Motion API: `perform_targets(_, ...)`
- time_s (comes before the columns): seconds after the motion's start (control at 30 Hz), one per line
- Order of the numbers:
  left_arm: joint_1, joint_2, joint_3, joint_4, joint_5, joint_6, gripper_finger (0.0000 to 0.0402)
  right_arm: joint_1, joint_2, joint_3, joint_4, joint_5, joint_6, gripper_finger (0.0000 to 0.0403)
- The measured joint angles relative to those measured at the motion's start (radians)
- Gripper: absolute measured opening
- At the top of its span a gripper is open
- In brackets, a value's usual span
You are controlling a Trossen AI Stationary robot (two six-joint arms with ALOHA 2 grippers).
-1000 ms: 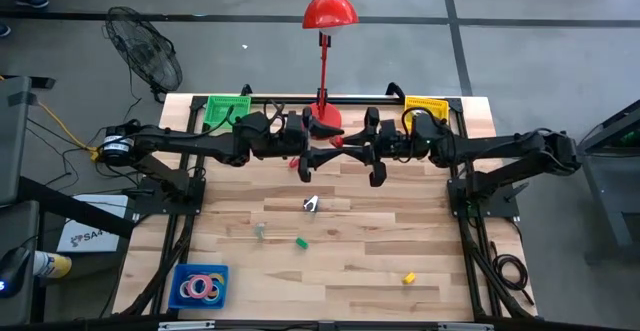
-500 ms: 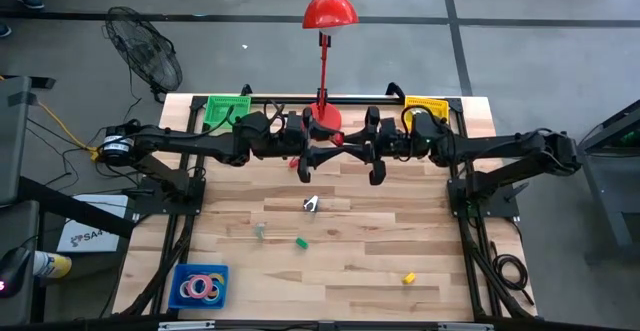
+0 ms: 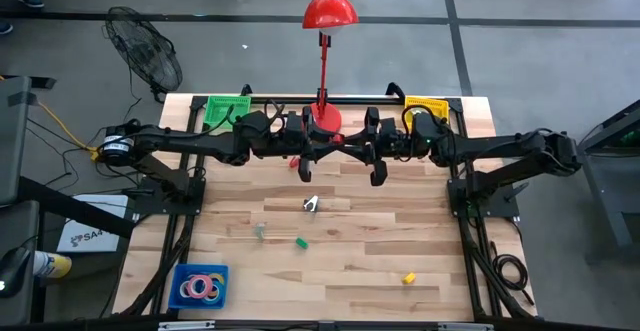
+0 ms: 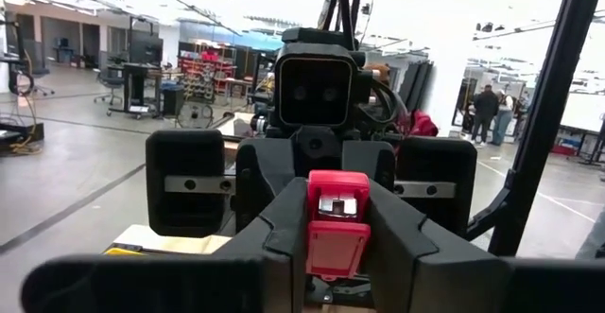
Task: Pick and place Stapler, Stapler remover, tape
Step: Put the bottom right red stapler into the green basket
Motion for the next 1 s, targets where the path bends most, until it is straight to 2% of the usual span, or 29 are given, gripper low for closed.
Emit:
perform_targets(0.47, 0.0, -0.001, 0.0, -0.005, -0.022, 0.018, 0.0068, -0.002, -0.029, 0.0, -0.022, 0.019, 0.01, 0.012)
perform_targets(0.7, 0.047, -0.002, 0.0, -0.036, -0.015, 0.027, 0.0068, -0.005, -0.056, 0.0, -0.116, 0.059, 0.015, 0.0176)
perform_targets(0.87, 0.113, -0.03, 0.0, -0.178, -0.015, 0.06, 0.0068, -0.004, -0.076, 0.0, -0.248, 0.138, 0.041, 0.0219)
perform_targets(1.0, 0.176, -0.073, 0.0, -0.414, -0.058, 0.091, 0.0069, -0.004, -0.096, 0.0, -0.331, 0.155, 0.042, 0.023)
